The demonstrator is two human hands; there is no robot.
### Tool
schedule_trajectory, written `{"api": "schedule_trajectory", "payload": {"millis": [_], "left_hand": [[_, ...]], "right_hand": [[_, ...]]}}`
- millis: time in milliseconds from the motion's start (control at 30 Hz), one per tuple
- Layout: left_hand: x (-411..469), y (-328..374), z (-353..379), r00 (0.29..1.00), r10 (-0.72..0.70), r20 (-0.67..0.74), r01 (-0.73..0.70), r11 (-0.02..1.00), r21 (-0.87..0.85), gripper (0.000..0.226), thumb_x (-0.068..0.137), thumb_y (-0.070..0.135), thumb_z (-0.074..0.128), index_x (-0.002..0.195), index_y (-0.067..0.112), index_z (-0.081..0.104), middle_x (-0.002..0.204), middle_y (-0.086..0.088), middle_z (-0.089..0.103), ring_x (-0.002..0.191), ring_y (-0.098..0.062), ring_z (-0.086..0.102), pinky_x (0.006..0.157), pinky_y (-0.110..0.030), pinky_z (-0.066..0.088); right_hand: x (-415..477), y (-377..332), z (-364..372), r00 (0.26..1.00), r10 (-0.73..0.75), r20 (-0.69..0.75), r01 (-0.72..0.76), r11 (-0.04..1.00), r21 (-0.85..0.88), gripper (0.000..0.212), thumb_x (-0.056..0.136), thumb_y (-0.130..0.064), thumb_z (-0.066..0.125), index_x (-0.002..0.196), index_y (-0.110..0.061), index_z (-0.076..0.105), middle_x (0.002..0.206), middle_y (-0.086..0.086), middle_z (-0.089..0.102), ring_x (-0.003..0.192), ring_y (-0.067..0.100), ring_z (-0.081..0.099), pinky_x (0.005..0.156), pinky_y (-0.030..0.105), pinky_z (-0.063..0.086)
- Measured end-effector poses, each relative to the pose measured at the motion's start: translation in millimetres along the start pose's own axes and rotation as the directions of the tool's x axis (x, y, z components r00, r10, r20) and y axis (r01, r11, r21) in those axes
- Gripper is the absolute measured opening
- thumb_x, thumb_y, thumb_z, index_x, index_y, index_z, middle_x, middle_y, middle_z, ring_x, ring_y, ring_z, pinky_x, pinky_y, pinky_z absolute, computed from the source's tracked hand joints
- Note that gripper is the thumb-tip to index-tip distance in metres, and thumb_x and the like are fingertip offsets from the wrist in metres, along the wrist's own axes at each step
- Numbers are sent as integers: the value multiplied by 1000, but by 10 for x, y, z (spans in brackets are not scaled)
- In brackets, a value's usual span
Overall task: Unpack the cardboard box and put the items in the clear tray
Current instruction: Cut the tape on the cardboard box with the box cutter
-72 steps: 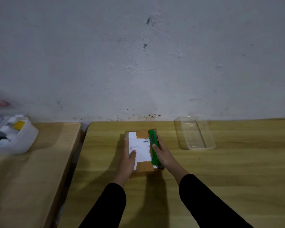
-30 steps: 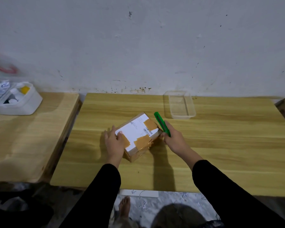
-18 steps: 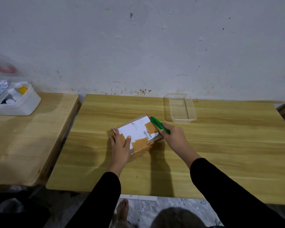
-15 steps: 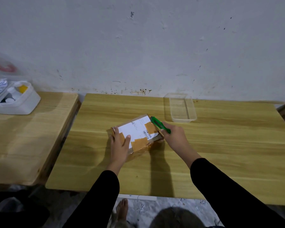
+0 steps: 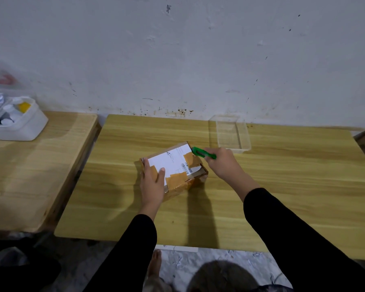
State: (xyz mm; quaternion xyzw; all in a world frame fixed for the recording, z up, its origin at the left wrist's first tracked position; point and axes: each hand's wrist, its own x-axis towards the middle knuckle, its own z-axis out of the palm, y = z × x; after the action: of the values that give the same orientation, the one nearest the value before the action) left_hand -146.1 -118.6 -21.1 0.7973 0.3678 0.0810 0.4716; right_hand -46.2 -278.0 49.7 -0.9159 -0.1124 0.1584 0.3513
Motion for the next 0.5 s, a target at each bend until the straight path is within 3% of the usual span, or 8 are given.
{"api": "schedule_trajectory", "payload": {"millis": [200, 300, 500], "left_hand": [[-29, 32, 27, 999, -14, -30, 12, 999, -52, 66, 96, 33, 47, 150, 25, 9, 151, -9, 31, 135, -31, 33, 106, -35, 30], [-46, 41, 19, 999, -9, -37, 8, 1000, -25, 67, 96, 33, 47, 150, 24, 8, 151, -10, 32, 134, -32, 33, 106, -36, 30], [-153, 62, 6, 1000, -14, -22, 12, 997, -74, 66, 97, 31, 44, 150, 23, 5, 154, -7, 27, 134, -30, 35, 102, -33, 32]], "right_hand": [[-224, 99, -89, 999, -27, 36, 31, 993, -114, 30, 87, -4, 45, 108, -5, 66, 96, 24, 64, 64, 27, 49, 56, 31, 40], [-369, 228, -90, 998, -35, 55, 42, 989, -141, 30, 86, -6, 46, 108, -11, 67, 88, 19, 65, 66, 26, 51, 56, 26, 36], [-639, 373, -138, 993, -45, -109, 37, 997, -69, 32, 89, -11, 50, 119, -15, 62, 85, 18, 68, 61, 22, 51, 57, 29, 39]]}}
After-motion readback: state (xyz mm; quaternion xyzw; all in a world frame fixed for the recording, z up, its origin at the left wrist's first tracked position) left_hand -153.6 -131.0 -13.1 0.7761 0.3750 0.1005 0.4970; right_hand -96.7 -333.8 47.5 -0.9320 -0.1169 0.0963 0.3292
